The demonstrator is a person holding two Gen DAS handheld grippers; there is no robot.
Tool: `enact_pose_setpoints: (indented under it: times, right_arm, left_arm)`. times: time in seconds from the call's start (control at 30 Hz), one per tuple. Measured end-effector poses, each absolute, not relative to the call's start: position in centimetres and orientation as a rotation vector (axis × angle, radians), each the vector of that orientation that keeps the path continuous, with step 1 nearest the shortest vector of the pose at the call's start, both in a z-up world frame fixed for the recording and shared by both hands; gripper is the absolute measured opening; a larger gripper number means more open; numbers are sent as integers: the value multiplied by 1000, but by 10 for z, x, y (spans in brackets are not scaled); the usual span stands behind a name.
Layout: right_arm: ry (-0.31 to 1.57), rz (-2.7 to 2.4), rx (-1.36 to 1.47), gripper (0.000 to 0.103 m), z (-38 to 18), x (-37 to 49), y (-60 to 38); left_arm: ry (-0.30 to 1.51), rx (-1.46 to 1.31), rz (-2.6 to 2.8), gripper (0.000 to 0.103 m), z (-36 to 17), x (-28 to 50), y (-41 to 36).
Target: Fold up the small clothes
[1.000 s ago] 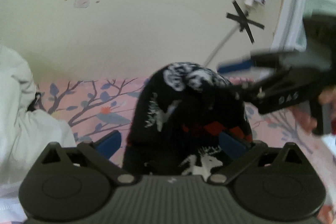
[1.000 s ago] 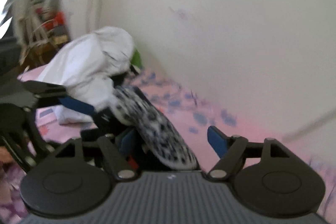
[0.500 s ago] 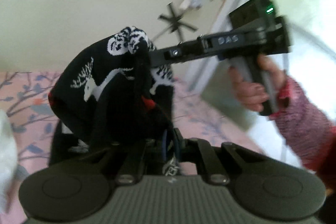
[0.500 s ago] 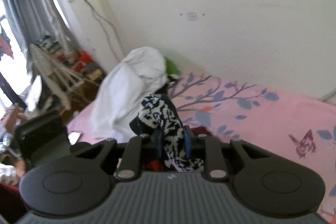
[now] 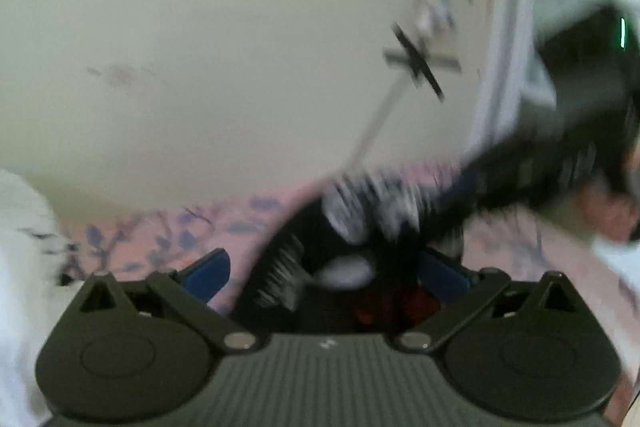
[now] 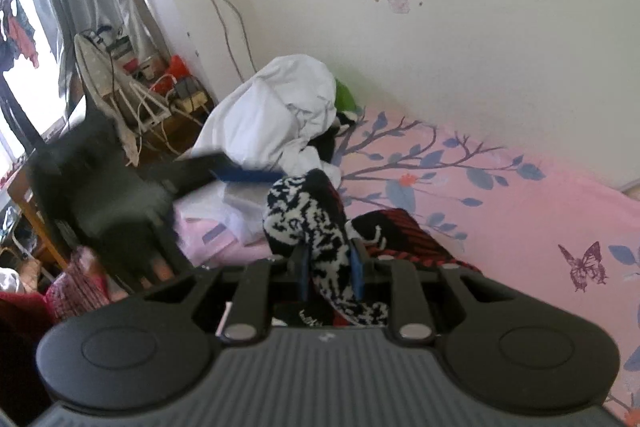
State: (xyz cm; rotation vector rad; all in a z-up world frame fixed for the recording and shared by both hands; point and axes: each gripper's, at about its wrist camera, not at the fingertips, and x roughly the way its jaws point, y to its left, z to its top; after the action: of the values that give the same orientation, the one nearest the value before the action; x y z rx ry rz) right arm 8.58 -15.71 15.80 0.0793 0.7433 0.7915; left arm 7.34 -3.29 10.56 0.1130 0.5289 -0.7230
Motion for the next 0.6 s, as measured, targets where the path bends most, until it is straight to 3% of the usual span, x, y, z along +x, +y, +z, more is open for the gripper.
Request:
enact_pose_setpoints:
  times: [0.07,0.1,0.13,0.23,0.43,0.53,0.6]
  right_arm:
    - [734,779,96,16,160,88,-162]
    - [729,771,104,16,160,91,-163]
    - [729,766,114,16,160,94,-163]
    - [738,750,125,16,155,109,-158]
    - [783,743,114,15,131,156,-124]
    - [863,715,43,14,91,181,-93]
    - [858,736,141,15,65,194,-87]
  left_arm:
    - [550,158,-756,100,92,73,-47]
    - [564,170,-778,84,86,71,-53]
    - [581,176,-794,61,82,66,-58]
    - [617,146,-810,39,78,60,-57]
    - [731,-182,-855,33,83,68,-9]
    - [836,-313,-789,30,56,90,13]
    - [894,-400,-766,31,34,106,27]
